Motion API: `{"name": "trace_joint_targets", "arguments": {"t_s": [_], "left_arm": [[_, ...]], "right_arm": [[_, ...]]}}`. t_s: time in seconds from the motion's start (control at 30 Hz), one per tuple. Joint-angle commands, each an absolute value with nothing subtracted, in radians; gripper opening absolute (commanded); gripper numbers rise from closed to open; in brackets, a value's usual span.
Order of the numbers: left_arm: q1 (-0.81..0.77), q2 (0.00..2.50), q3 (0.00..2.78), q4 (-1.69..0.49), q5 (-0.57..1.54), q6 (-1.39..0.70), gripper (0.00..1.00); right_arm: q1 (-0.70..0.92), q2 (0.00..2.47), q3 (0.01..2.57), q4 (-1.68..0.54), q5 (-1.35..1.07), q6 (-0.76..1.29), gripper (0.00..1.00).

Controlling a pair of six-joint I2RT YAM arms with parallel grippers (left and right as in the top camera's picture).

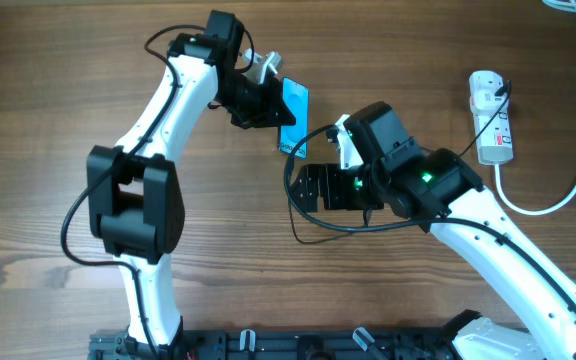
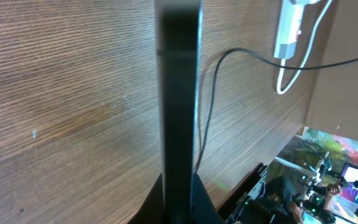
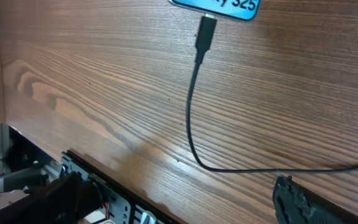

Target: Plug charger to phone and switch on socket

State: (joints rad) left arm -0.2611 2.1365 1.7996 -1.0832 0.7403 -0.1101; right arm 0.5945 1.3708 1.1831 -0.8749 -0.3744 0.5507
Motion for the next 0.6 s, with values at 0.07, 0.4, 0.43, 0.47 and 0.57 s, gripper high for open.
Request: {"name": "trace_joint_targets", "arguments": {"t_s": [0.07, 0.4, 0.43, 0.47, 0.57], "left_arm": [[-0.298, 2.206, 1.797, -1.042, 0.757, -0.120, 0.04], [-0.331, 2.272, 1.797, -0.984, 0.690, -0.173, 0.04], [-0.332, 2.285, 1.797, -0.984, 0.690, -0.173, 0.04], [-0.334, 2.291, 1.797, -0.986, 0.690, -0.173, 0.04], [-0.337, 2.305, 1.797, -0.986, 0.690, -0.173, 0.04]], "right_arm": [[0.596, 1.371, 1.176, -0.849, -0.391, 0.535, 1.00], [0.596, 1.378, 1.176, -0.843, -0.391, 0.551, 1.00], [0.596, 1.385, 1.176, -0.843, -0.391, 0.551, 1.00], [0.596, 1.393, 1.176, -0.844, -0.391, 0.552, 1.00], [0.596, 1.421, 1.176, -0.843, -0.399, 0.553, 1.00]]}}
